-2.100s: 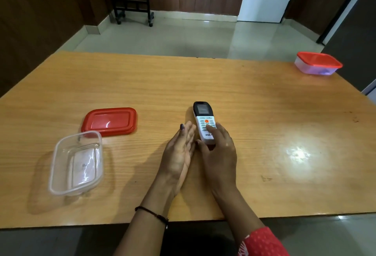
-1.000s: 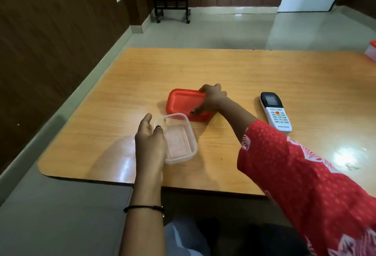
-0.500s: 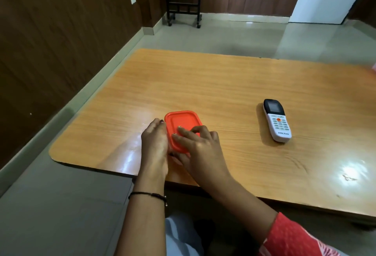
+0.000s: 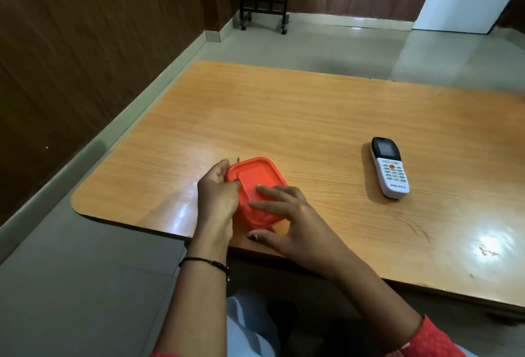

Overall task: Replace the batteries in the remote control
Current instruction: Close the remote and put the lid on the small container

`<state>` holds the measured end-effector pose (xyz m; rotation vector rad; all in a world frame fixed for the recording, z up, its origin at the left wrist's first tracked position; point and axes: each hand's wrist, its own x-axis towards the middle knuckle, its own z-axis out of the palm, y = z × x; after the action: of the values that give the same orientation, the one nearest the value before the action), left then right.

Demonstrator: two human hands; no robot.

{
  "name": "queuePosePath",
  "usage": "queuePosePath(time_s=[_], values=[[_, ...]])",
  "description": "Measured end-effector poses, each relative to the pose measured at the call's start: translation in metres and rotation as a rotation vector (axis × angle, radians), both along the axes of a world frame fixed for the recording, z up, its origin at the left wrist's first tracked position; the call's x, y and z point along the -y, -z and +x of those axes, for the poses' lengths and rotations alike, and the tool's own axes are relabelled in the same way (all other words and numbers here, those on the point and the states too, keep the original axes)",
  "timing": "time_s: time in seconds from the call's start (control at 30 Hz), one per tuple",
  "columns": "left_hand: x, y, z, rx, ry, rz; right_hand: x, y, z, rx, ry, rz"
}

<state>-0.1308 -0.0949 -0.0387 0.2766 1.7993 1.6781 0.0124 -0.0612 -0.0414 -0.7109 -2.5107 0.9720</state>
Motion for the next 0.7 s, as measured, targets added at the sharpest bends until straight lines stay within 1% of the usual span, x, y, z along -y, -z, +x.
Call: queuePosePath(time_s=[0.03,0.07,0.1,0.17,0.2,0.27,0.33,0.4,0.47,0.57,0.63,0.7], values=[[0.001,0.0,0.001,-0.014,-0.002,-0.008,-0.002,0.0,0.002,-0.065,0.042,-0.03],[0.003,0.0,0.001,-0.045,-0.001,-0.022,-0.005,0.001,0.005,-0.129,0.13,-0.014],[0.003,0.0,0.002,-0.094,0.005,-0.051,-0.009,0.003,0.007,-0.159,0.245,0.047],[0.005,0.002,0.003,-0.217,0.041,-0.13,-0.015,0.008,0.01,-0.108,0.434,0.156],[0.006,0.003,0.004,-0.273,0.063,-0.166,-0.017,0.011,0.012,-0.052,0.481,0.142],[0.005,0.004,0.005,-0.347,0.087,-0.218,-0.019,0.017,0.012,0.016,0.499,-0.012],[0.002,0.003,0.007,-0.349,0.084,-0.212,-0.019,0.025,0.009,0.004,0.474,-0.103],[0.001,0.0,0.01,-0.268,0.041,-0.142,-0.019,0.028,0.009,-0.029,0.446,-0.114],[0.0,-0.006,0.013,-0.123,0.009,-0.032,-0.02,0.026,0.012,-0.078,0.437,-0.14],[0.0,-0.013,0.022,0.074,0.05,0.149,-0.02,0.02,0.019,-0.26,0.476,-0.259],[-0.003,-0.017,0.034,0.143,0.112,0.249,-0.019,0.016,0.019,-0.435,0.575,-0.404],[-0.008,-0.021,0.052,0.185,0.184,0.308,-0.021,0.01,0.018,-0.557,0.72,-0.615]])
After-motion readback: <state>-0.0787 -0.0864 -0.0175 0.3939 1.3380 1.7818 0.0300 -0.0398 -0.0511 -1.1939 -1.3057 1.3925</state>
